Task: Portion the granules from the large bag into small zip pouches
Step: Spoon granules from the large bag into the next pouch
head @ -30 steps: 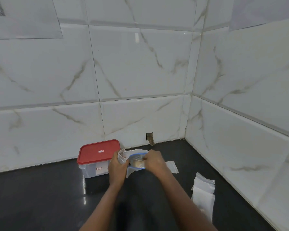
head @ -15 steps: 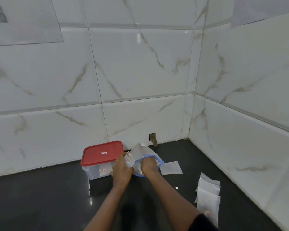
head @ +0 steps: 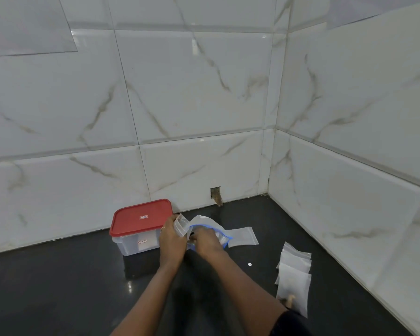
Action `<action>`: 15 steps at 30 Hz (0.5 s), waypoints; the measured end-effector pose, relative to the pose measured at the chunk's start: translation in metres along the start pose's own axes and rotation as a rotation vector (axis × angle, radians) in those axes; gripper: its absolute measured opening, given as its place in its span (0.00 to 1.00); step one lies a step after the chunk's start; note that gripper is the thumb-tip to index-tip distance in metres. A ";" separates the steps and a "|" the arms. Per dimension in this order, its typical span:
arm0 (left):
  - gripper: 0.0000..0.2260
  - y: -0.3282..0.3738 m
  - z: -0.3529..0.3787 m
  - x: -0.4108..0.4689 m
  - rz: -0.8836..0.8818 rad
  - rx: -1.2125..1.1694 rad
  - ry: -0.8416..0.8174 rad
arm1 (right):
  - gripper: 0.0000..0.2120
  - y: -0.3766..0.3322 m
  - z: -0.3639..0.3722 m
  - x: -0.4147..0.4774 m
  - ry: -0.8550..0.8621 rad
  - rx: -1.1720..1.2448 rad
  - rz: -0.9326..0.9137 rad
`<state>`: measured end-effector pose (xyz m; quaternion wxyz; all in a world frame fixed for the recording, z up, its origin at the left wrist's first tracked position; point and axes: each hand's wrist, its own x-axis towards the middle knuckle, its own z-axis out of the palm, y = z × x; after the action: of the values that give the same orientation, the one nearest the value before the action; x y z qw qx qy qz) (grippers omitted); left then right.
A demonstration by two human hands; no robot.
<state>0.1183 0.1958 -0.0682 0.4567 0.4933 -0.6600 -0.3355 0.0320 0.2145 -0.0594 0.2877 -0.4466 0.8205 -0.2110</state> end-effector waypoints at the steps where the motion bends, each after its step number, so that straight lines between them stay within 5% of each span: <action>1: 0.12 -0.002 -0.001 -0.001 0.002 0.003 -0.006 | 0.11 0.000 0.002 -0.003 -0.002 -0.017 -0.038; 6: 0.12 -0.004 -0.002 -0.005 0.008 0.006 -0.016 | 0.04 0.001 0.002 -0.011 0.070 0.063 -0.043; 15: 0.11 -0.006 -0.001 -0.006 -0.016 0.022 0.017 | 0.17 0.003 0.014 -0.006 -0.073 -0.079 -0.081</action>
<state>0.1214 0.1999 -0.0746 0.4540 0.5064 -0.6559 -0.3276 0.0423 0.2201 -0.0696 0.2909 -0.4978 0.7984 -0.1735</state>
